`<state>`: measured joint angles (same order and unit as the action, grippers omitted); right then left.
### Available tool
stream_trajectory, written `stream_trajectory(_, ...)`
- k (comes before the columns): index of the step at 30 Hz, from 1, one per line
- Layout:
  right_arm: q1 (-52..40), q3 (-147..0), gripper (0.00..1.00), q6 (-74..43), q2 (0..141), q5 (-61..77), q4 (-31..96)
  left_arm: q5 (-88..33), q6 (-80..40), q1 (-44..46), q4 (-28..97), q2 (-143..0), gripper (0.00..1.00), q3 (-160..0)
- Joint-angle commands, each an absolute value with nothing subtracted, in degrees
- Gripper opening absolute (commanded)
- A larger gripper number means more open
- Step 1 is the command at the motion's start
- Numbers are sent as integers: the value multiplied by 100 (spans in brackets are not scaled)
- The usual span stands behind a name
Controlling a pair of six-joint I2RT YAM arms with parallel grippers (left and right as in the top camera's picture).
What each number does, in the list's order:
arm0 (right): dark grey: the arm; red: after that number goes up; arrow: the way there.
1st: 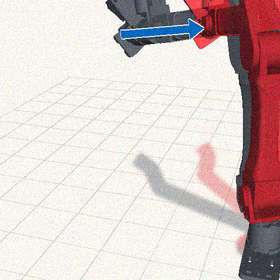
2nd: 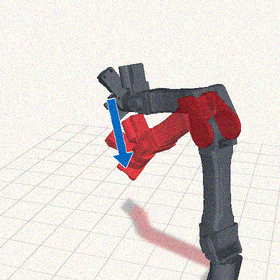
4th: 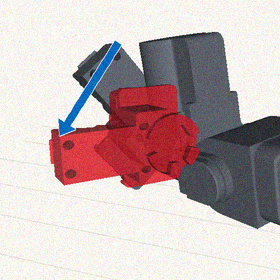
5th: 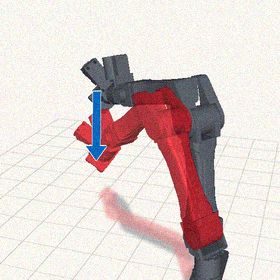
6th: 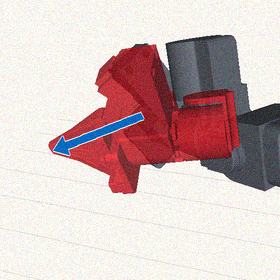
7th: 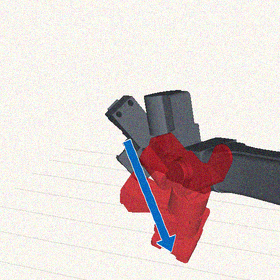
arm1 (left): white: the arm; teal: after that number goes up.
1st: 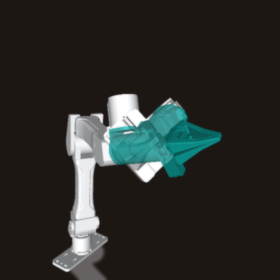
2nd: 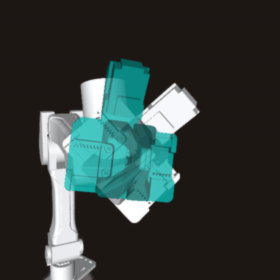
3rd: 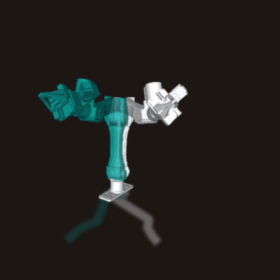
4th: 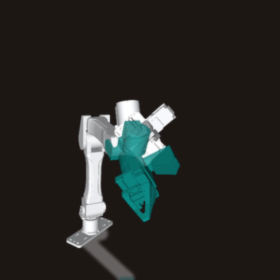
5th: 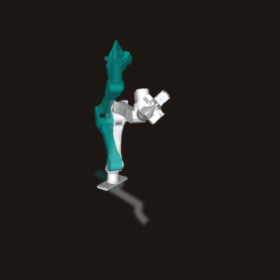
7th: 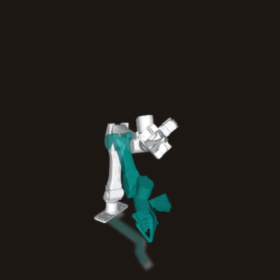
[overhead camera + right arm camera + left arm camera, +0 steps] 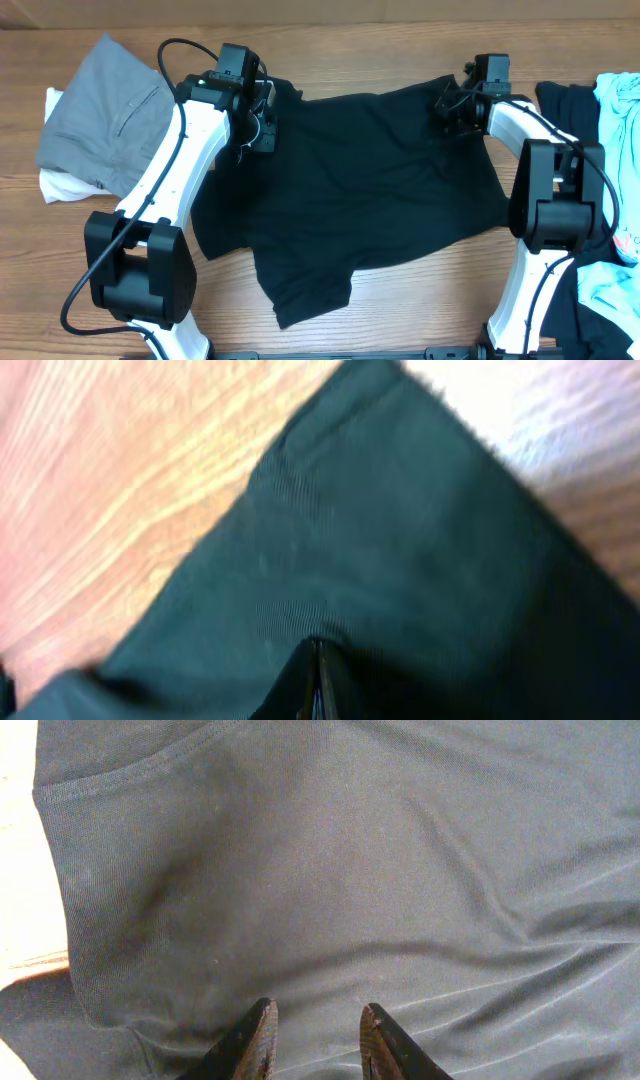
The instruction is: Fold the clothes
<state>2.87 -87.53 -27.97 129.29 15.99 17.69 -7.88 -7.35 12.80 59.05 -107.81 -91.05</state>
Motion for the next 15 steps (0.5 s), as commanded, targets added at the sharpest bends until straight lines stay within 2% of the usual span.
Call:
stream_trajectory(1,486,-8746,4,-2923,13384,499,1852,-751,-792,1352,5955,-10864,35,-9196)
stream_trajectory(5,875,-8766,4,-2923,13413,403,1811,-749,-790,1352,5994,-10864,41,-9196)
stream_trajectory(8,1177,-8903,4,-2919,13413,624,1946,-746,-788,1354,5911,-10864,53,-9196)
stream_trajectory(15,1549,-9629,4,-2206,13399,1640,2823,-753,-797,1352,5332,-10886,59,-9019)
